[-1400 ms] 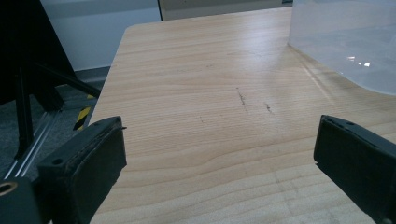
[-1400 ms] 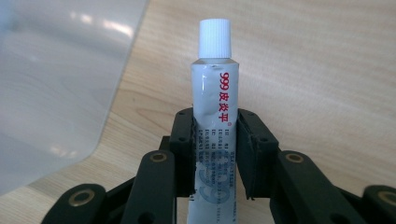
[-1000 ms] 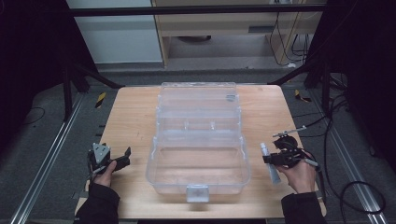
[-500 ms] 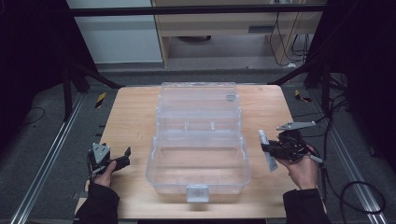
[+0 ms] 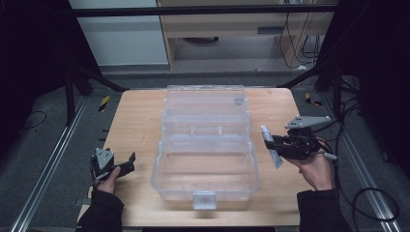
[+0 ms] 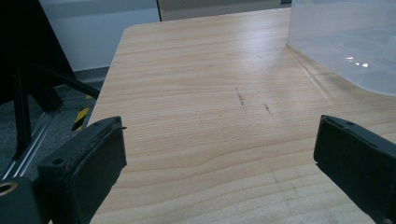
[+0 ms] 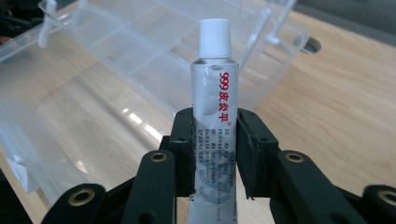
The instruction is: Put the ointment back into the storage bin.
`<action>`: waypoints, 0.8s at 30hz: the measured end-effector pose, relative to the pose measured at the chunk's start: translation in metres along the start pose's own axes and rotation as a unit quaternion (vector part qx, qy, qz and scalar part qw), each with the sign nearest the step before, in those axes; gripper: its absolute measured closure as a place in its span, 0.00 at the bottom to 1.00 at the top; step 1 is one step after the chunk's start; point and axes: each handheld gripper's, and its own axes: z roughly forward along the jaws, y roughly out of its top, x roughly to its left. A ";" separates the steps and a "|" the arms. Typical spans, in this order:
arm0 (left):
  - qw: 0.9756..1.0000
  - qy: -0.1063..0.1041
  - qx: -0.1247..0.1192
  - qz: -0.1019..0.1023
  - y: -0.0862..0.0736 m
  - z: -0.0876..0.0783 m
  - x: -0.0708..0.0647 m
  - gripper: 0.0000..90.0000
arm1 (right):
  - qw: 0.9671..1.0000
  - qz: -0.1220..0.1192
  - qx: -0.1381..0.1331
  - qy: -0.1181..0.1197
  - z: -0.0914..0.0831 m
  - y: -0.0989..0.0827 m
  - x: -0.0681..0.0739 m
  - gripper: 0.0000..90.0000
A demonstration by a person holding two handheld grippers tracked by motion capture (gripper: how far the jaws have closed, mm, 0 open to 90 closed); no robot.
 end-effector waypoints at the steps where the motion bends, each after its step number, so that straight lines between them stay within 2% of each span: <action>1: 1.000 0.000 0.000 0.000 0.000 0.000 0.000 0.02 | 1.000 0.000 0.000 0.000 0.000 0.000 0.000 0.78; 5: 1.000 0.000 0.000 0.000 0.000 0.000 0.000 0.02 | 1.000 -0.018 -0.008 0.019 -0.001 0.010 0.006 0.78; 9: 1.000 0.000 0.000 0.000 0.000 0.000 0.000 0.02 | 0.999 -0.030 -0.005 0.033 0.001 0.017 0.011 0.78; 10: 1.000 0.000 0.000 0.000 0.000 0.000 0.000 0.02 | 0.998 -0.041 -0.002 0.047 0.004 0.022 0.014 0.78; 11: 1.000 0.000 0.000 0.000 0.000 0.000 0.000 0.02 | 0.998 -0.041 -0.002 0.047 0.004 0.022 0.014 0.78; 12: 1.000 0.000 0.000 0.000 0.000 0.000 0.000 0.02 | 0.997 -0.057 0.003 0.058 0.006 0.026 0.017 0.78; 15: 1.000 0.000 0.000 -0.001 0.000 0.000 0.000 0.02 | 0.994 -0.082 0.013 0.075 0.011 0.033 0.023 0.78; 16: 1.000 0.000 0.000 0.000 0.000 0.000 0.000 0.02 | 0.994 -0.082 0.013 0.075 0.011 0.033 0.023 0.78; 17: 1.000 0.000 0.000 0.000 0.000 0.000 0.000 0.02 | 0.993 -0.092 0.015 0.079 0.013 0.034 0.026 0.78; 18: 1.000 0.000 0.000 0.000 0.000 0.000 0.000 0.02 | 0.989 -0.112 0.027 0.089 0.016 0.038 0.032 0.78; 19: 1.000 0.000 0.000 0.000 0.000 0.000 0.000 0.02 | 0.989 -0.112 0.027 0.089 0.016 0.038 0.032 0.78; 20: 1.000 0.000 0.000 0.000 0.000 0.000 0.000 0.02 | 0.986 -0.129 0.041 0.093 0.022 0.042 0.037 0.78; 22: 1.000 0.000 0.000 0.000 0.000 0.000 0.000 0.02 | 0.985 -0.132 0.045 0.098 0.024 0.043 0.039 0.78; 23: 1.000 0.000 0.000 0.000 0.000 0.000 0.000 0.02 | 0.984 -0.138 0.051 0.102 0.026 0.044 0.041 0.78; 24: 1.000 0.000 0.000 0.000 0.000 0.000 0.000 0.02 | 0.981 -0.147 0.062 0.113 0.031 0.047 0.045 0.78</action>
